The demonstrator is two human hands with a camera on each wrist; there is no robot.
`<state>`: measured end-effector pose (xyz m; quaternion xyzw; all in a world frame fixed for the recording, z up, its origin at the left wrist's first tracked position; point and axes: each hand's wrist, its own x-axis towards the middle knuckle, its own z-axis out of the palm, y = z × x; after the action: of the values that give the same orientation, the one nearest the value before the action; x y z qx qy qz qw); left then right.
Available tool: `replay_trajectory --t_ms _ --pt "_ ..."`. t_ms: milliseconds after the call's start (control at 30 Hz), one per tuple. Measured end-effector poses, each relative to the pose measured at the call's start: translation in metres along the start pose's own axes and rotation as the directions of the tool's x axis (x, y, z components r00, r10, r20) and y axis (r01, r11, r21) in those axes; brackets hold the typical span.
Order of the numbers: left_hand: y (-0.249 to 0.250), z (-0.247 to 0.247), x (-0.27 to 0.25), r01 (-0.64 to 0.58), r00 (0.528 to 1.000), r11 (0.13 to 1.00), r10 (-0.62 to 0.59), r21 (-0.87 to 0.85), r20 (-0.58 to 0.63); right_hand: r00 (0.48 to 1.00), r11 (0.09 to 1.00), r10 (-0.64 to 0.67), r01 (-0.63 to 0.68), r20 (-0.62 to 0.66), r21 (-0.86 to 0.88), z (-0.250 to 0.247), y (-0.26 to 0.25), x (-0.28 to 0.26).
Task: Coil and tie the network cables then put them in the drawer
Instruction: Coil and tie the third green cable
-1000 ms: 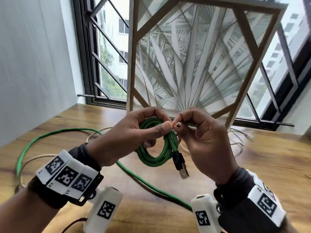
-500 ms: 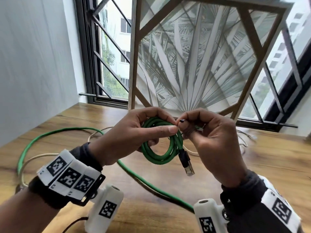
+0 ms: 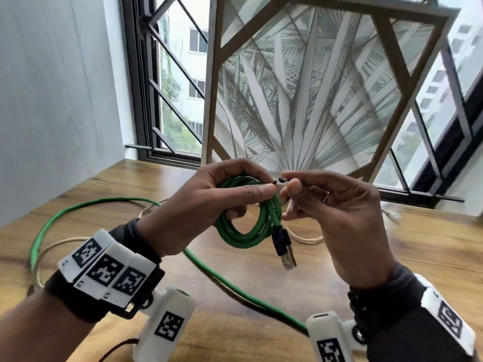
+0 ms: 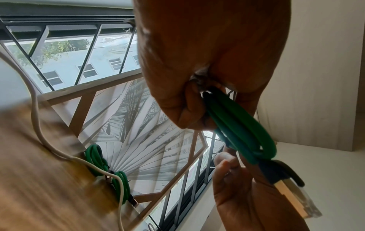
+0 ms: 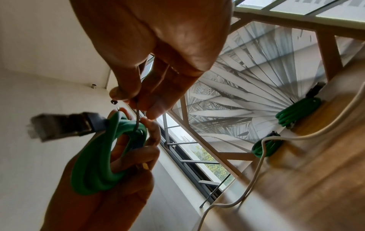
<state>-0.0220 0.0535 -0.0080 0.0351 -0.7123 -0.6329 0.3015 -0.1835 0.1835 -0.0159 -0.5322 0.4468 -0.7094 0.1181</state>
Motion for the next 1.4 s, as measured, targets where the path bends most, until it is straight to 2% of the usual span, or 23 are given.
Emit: replay_trajectory --t_ms 233,500,800,1067,1267,1400 --pt "0.0037 -0.0035 -0.0011 0.055 0.998 0.995 -0.051 -0.088 0.041 0.997 0.995 0.046 -0.051 0.061 0.082 -0.0009 -0.0004 -0.0009" --pt "0.0021 -0.0037 -0.0018 0.06 0.992 0.993 -0.048 -0.098 0.12 0.993 0.997 0.037 -0.044 0.116 0.059 0.0033 -0.0007 -0.0039" --pt "0.0036 -0.0044 -0.0014 0.062 0.992 0.99 -0.048 -0.124 0.114 0.986 0.982 0.088 -0.11 0.141 0.155 0.004 -0.0001 -0.0031" --pt "0.0038 -0.0042 -0.0022 0.072 0.989 0.991 -0.058 -0.109 0.133 0.98 0.987 0.088 -0.111 0.179 0.12 0.002 -0.0024 -0.0028" --pt "-0.0013 -0.0022 -0.0015 0.066 0.994 0.991 -0.055 -0.113 0.096 0.988 0.994 0.077 -0.087 0.135 0.068 0.0 -0.0045 -0.0018" --pt "-0.0022 -0.0045 -0.0008 0.052 0.997 0.998 -0.049 -0.047 0.064 0.991 0.998 0.053 -0.056 0.123 0.014 -0.0006 -0.0018 -0.002"
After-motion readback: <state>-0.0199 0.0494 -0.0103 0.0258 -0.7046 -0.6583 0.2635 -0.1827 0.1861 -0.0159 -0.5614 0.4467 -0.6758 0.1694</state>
